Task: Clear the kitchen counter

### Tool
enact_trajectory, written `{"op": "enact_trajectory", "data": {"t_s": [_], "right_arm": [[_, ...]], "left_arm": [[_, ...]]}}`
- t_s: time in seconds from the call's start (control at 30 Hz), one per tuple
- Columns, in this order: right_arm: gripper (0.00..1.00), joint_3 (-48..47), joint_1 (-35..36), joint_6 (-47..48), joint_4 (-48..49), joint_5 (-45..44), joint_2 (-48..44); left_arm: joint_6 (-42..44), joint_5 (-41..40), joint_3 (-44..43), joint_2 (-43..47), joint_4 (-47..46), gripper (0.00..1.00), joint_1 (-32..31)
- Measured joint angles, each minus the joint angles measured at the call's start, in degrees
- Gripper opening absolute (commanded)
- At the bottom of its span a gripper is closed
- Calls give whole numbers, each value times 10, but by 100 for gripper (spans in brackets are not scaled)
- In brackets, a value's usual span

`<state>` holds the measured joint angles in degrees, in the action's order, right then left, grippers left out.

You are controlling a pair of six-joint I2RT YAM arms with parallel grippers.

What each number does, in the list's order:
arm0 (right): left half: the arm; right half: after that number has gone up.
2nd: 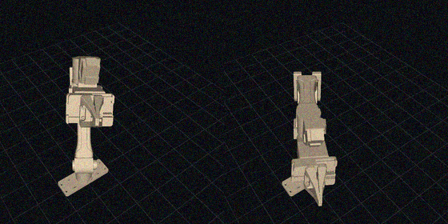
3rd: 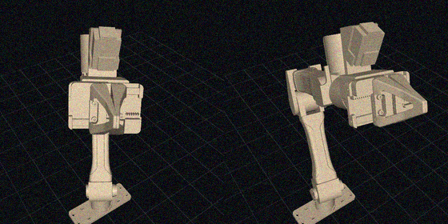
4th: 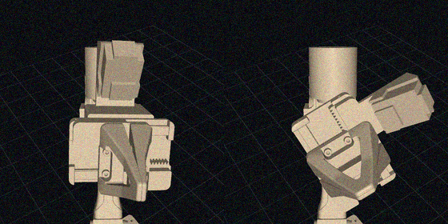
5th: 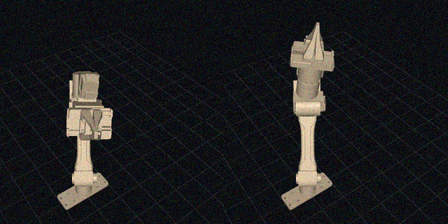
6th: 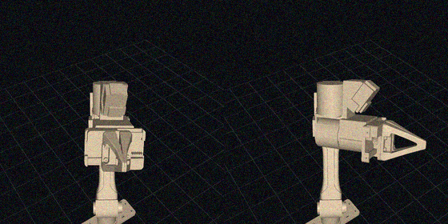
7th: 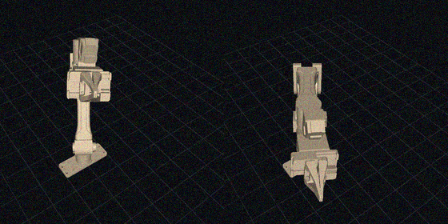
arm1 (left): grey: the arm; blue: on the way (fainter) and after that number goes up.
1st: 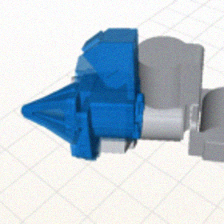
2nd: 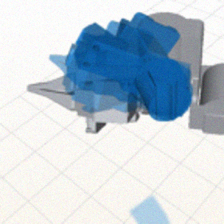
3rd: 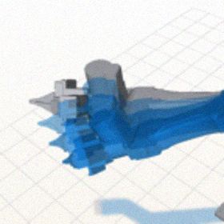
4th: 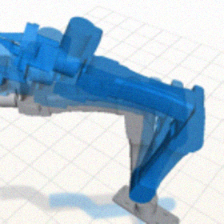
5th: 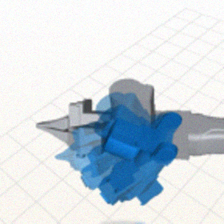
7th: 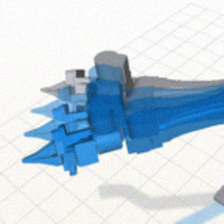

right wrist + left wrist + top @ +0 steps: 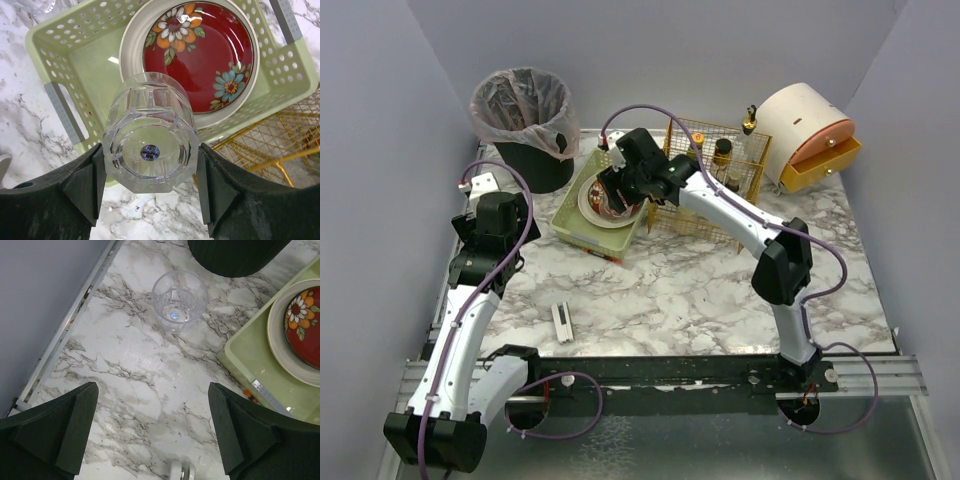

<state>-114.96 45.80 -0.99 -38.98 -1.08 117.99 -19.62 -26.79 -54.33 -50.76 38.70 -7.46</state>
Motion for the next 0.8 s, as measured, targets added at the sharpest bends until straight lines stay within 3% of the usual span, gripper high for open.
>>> {"op": "enact_trajectory", "data": {"t_s": [0.27,0.8], "right_arm": [[0,-82,7,43,-46,1,72],[0,-152,16,90,-131,44,150]], "left_arm": [[-1,-14,4,3,-2,99,0],[-1,-13,15,-6,-10,99,0]]}}
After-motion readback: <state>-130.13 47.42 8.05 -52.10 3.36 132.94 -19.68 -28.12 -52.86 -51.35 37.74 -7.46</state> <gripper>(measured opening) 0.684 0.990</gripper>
